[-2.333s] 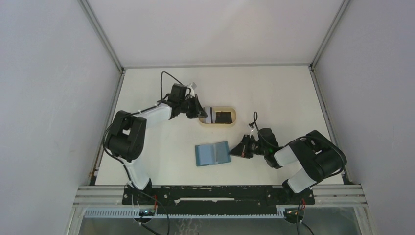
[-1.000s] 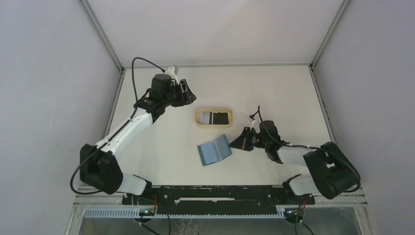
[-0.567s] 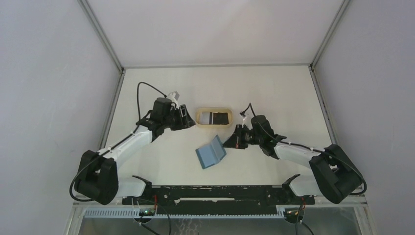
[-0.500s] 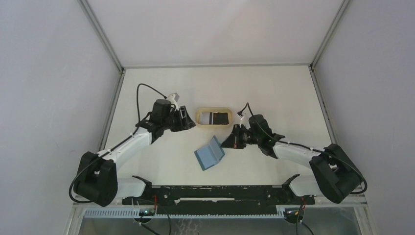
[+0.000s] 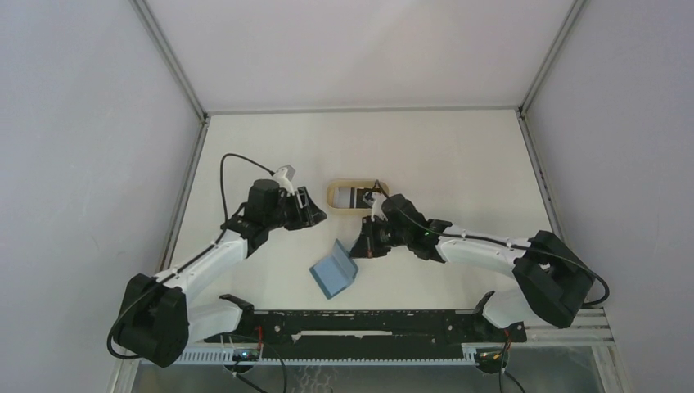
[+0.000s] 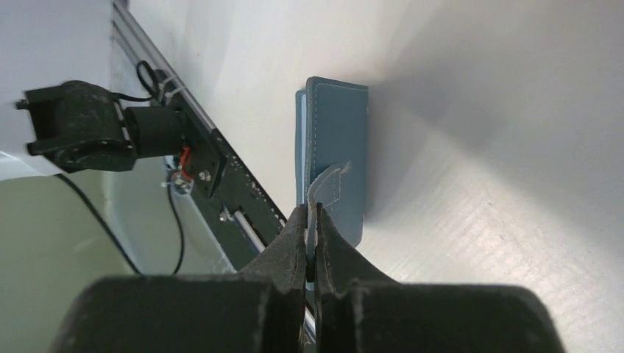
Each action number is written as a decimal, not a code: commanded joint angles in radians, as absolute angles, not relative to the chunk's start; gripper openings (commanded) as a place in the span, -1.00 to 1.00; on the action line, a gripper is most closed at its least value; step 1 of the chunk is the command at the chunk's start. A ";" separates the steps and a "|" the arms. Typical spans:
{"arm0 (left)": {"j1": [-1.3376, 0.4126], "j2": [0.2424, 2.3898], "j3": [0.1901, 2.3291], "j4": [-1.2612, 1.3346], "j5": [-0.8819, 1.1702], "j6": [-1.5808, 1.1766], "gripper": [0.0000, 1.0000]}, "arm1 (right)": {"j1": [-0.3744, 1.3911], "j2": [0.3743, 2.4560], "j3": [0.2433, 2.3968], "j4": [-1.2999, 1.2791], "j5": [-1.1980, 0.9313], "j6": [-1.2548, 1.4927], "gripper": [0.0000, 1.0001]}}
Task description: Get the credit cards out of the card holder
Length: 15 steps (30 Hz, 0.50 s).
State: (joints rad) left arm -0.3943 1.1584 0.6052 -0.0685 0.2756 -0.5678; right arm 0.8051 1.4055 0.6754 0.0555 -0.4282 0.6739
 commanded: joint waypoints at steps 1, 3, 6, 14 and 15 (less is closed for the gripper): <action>-0.393 1.114 0.581 -0.022 0.277 -0.592 0.23 | 0.916 1.399 0.789 -0.082 -0.236 0.583 -0.92; -0.391 1.105 0.576 -0.035 0.261 -0.597 0.23 | 0.967 1.404 0.828 -0.136 -0.150 0.554 -0.93; -0.387 1.091 0.571 -0.045 0.244 -0.600 0.23 | 1.032 1.417 0.875 -0.218 -0.004 0.526 -0.97; -0.369 1.080 0.565 -0.051 0.256 -0.604 0.23 | 0.998 1.396 0.882 -0.311 0.319 0.471 -1.00; -0.368 1.078 0.561 -0.051 0.259 -0.605 0.23 | 0.994 1.383 0.882 -0.327 0.371 0.471 -1.00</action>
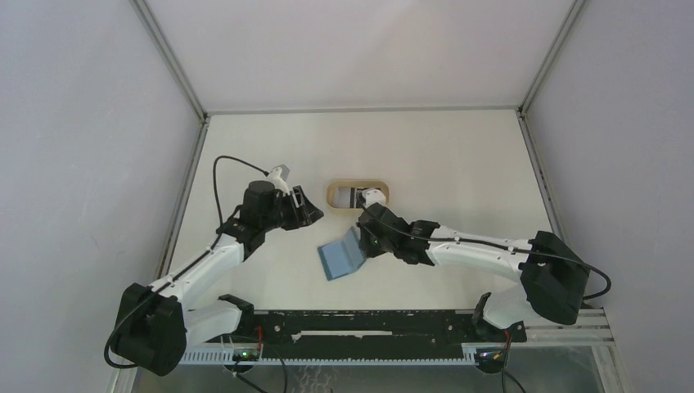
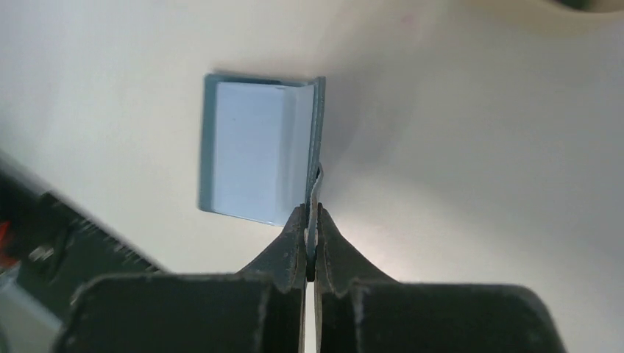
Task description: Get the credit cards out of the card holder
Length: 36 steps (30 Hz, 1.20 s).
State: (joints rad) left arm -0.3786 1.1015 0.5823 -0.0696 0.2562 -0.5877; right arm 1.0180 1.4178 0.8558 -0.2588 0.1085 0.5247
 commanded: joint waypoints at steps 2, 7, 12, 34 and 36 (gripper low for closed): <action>-0.368 1.071 0.556 -0.050 0.261 -0.611 0.22 | 0.994 1.348 0.882 -0.360 0.468 0.475 -1.00; -0.368 1.072 0.548 -0.033 0.267 -0.621 0.22 | 1.051 1.340 0.882 -0.390 0.579 0.483 -1.00; -0.368 1.078 0.548 -0.029 0.282 -0.626 0.23 | 1.123 1.393 0.934 -0.396 0.586 0.496 -1.00; -0.362 1.061 0.516 -0.020 0.312 -0.636 0.23 | 1.039 1.633 0.985 -0.215 0.090 0.599 -1.00; -0.362 1.057 0.513 -0.019 0.313 -0.637 0.23 | 1.015 1.591 0.962 -0.192 0.061 0.602 -1.00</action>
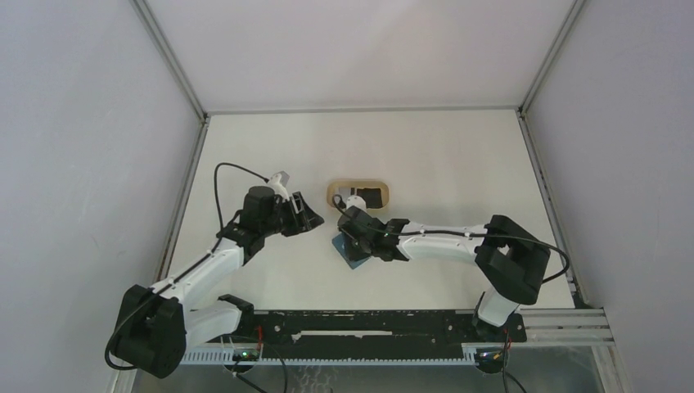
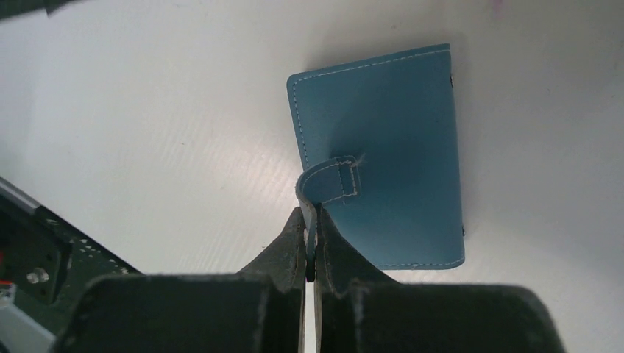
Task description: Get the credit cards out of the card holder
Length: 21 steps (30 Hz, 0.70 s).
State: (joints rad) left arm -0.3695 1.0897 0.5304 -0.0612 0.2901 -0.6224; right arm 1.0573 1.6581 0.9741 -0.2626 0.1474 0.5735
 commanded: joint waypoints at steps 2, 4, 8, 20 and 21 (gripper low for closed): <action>-0.362 1.057 0.508 -0.014 0.318 -0.643 0.23 | 0.974 1.544 0.940 -0.177 0.033 0.611 -1.00; -0.362 1.059 0.501 -0.005 0.336 -0.654 0.23 | 0.937 1.495 0.921 -0.171 0.012 0.621 -1.00; -0.366 1.078 0.485 0.072 0.396 -0.669 0.23 | 0.861 1.403 0.871 -0.158 -0.034 0.642 -1.00; -0.495 1.180 0.536 0.189 0.411 -0.737 0.21 | 0.633 1.357 0.575 0.050 -0.113 0.691 -1.00; -0.509 1.195 0.543 0.210 0.410 -0.750 0.20 | 0.625 1.365 0.554 0.066 -0.118 0.696 -1.00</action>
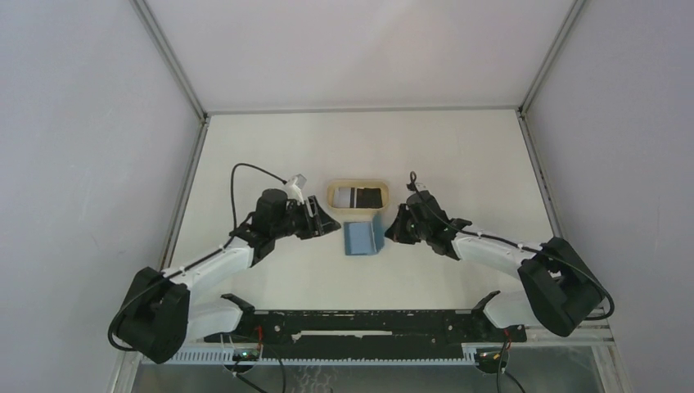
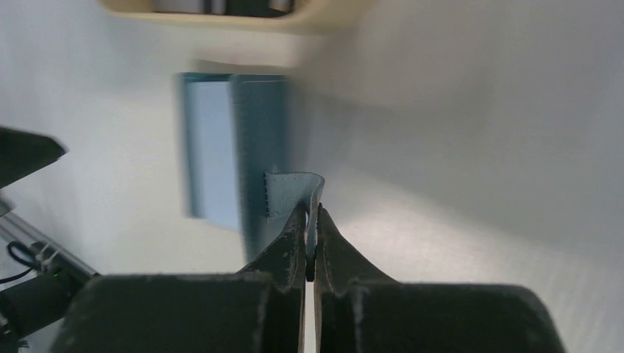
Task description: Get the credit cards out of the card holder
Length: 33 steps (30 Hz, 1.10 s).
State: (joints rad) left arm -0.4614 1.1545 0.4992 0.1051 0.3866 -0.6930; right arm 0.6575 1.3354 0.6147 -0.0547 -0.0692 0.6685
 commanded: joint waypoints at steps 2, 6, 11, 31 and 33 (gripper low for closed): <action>-0.543 1.233 0.562 0.236 0.407 -0.772 0.19 | 0.611 1.363 0.515 0.087 -0.131 0.707 -1.00; -0.593 1.297 0.609 0.264 0.396 -0.799 0.18 | 0.592 1.308 0.456 0.071 -0.119 0.709 -1.00; -0.642 1.372 0.676 0.287 0.400 -0.837 0.15 | 0.561 1.286 0.440 0.050 -0.120 0.678 -1.00; -0.747 1.663 0.784 0.305 0.374 -1.014 0.07 | 0.533 1.347 0.440 0.136 -0.218 0.660 -1.00; -0.751 1.680 0.786 0.304 0.373 -1.022 0.07 | 0.529 1.346 0.440 0.138 -0.226 0.656 -1.00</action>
